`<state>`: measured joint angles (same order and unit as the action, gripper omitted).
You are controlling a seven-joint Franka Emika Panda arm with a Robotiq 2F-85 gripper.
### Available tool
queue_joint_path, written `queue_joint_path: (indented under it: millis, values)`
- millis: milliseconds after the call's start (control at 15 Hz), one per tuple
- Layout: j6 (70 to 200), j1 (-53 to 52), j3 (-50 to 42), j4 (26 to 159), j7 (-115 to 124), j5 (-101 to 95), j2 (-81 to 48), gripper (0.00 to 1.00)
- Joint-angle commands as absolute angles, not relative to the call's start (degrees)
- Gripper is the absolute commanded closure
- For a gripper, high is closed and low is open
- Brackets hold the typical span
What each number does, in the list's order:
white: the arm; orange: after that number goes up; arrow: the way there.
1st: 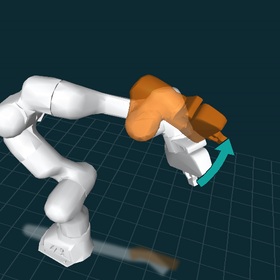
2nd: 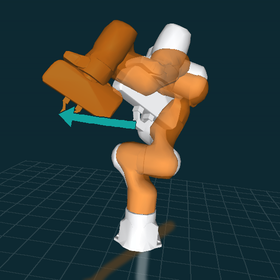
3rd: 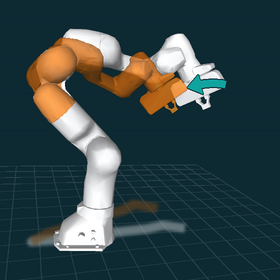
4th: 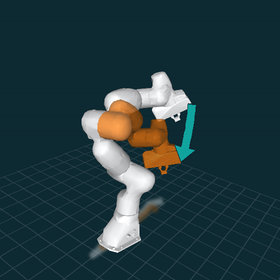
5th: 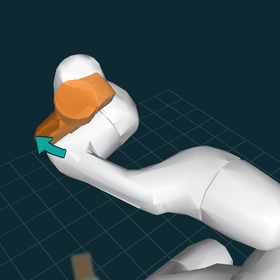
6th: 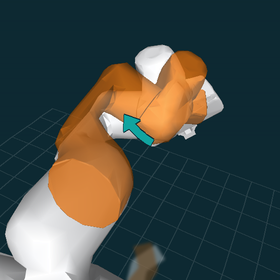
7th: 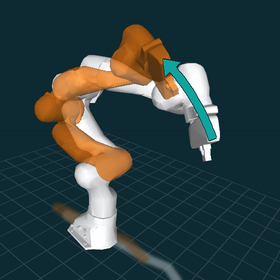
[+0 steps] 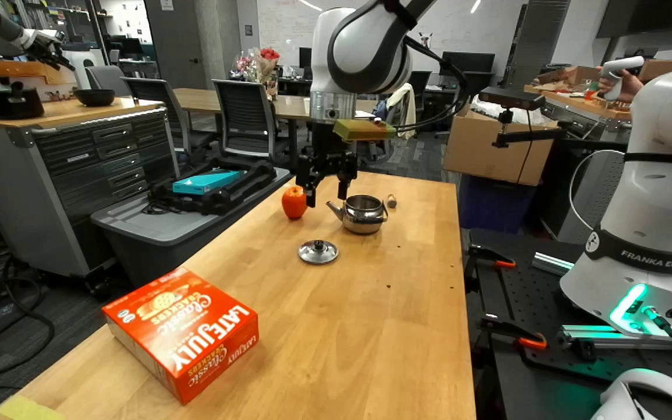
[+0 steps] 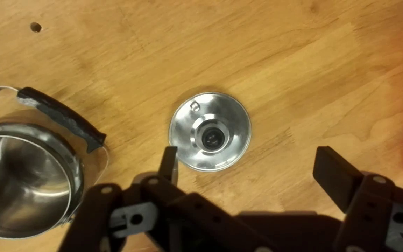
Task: Pick up the lid and put it on the kettle
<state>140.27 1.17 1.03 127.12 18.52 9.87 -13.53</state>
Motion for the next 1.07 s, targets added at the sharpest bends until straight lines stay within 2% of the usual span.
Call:
queue_joint_path:
  millis: [0,1000]
  values:
    - [141.89,-0.38,-0.58,123.9,21.24,8.52,-17.84,0.0]
    - [147.08,-2.4,-1.38,120.69,24.26,9.42,-25.28,0.0]
